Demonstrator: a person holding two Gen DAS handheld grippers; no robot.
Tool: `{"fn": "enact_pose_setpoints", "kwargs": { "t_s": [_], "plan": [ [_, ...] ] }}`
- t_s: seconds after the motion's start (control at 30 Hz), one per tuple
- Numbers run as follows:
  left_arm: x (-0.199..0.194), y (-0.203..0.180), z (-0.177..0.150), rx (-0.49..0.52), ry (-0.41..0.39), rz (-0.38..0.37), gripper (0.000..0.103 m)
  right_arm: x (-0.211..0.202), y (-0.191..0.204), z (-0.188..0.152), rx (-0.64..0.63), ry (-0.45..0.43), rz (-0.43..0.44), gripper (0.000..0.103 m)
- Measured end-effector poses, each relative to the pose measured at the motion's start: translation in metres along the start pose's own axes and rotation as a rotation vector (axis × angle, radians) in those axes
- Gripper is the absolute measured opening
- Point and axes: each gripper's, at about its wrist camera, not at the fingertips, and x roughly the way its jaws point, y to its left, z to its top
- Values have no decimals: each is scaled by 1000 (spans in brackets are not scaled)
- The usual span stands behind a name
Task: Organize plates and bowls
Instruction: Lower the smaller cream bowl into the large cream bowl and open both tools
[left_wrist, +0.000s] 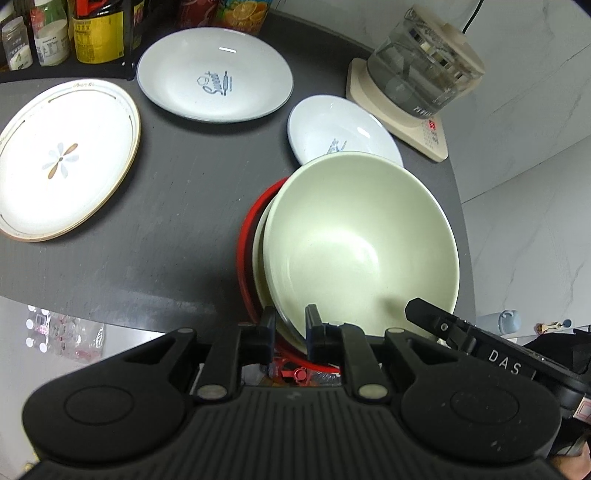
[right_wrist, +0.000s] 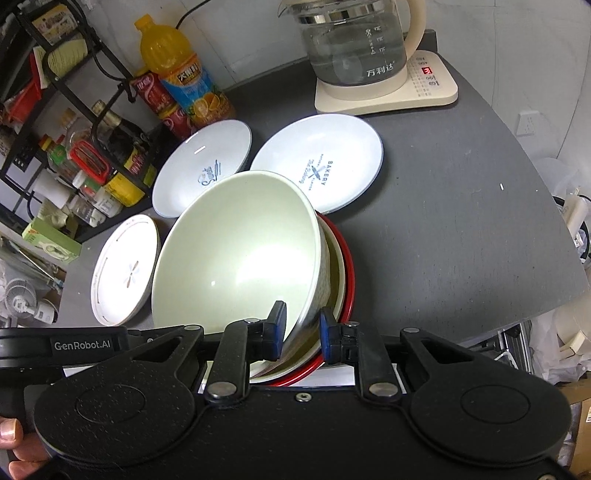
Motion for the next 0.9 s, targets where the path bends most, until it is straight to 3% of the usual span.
{"fn": "enact_pose_setpoints", "kwargs": {
  "t_s": [0.53, 0.77, 0.9],
  "plan": [
    [-21, 9, 19, -6, -53, 42, 15, 9, 0, 8, -37, 55, -27, 20],
    [-26, 7, 26, -14, -69, 50, 15, -7, -9, 20, -34, 5, -17, 21],
    [-28, 4, 27, -10, -75, 56, 15, -5, -17, 25, -19, -8, -8, 9]
  ]
}}
